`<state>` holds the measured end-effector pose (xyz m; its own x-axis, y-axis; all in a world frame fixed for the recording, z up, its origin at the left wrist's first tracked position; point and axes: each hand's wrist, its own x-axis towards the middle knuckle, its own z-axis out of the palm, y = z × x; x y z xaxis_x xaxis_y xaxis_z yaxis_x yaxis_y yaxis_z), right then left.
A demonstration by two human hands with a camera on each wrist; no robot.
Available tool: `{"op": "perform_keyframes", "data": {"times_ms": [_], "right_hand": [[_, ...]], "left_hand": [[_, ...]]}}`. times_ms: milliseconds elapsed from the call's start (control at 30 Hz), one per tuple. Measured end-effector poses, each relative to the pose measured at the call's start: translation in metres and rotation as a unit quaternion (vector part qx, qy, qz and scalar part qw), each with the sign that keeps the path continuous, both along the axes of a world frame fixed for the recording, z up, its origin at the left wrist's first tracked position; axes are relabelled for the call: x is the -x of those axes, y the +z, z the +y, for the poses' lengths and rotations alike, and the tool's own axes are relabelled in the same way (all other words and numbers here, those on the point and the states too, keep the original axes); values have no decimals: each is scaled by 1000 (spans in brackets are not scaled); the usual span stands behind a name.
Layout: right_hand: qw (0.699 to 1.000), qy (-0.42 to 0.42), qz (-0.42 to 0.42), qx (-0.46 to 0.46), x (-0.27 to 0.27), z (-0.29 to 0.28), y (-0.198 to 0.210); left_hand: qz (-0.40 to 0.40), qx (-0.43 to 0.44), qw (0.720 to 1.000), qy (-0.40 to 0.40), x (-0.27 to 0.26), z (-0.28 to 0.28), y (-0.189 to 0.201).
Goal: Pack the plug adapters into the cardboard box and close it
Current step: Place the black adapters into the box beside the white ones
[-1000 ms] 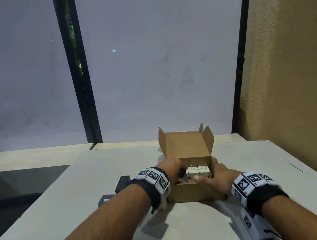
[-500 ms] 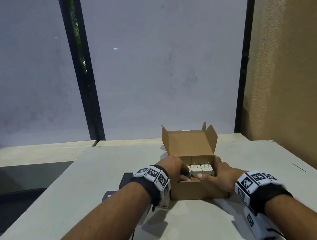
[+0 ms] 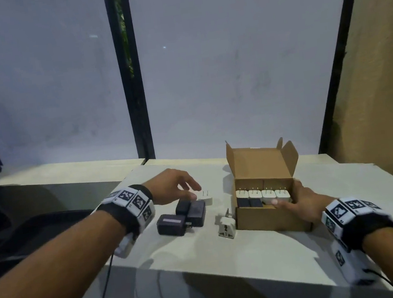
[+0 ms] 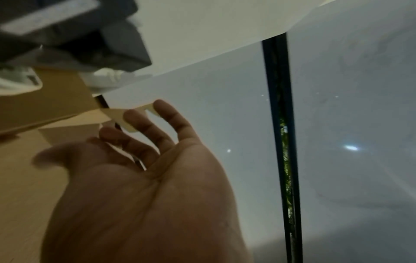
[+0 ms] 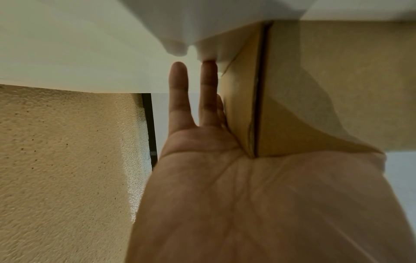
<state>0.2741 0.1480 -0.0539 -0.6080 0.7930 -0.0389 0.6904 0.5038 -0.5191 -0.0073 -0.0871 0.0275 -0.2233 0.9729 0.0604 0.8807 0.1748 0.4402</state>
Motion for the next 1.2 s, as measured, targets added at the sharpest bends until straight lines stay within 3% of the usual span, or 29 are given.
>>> {"op": "perform_keyframes", "data": {"times_ms": [233, 500, 933, 1033, 1200], "right_hand": [[1000, -2, 16, 5, 1, 6, -5], [1000, 0, 0, -2, -1, 3, -2], [1000, -9, -14, -4, 0, 2, -2], [1000, -11, -17, -6, -1, -1, 0], [1000, -11, -15, 0, 0, 0, -1]], "left_hand": [[48, 109, 992, 27, 18, -41, -22], [80, 101, 991, 24, 6, -37, -32], [60, 187, 980, 18, 5, -42, -36], [30, 162, 986, -18, -2, -37, -24], [-49, 47, 996, -54, -28, -10, -5]]}}
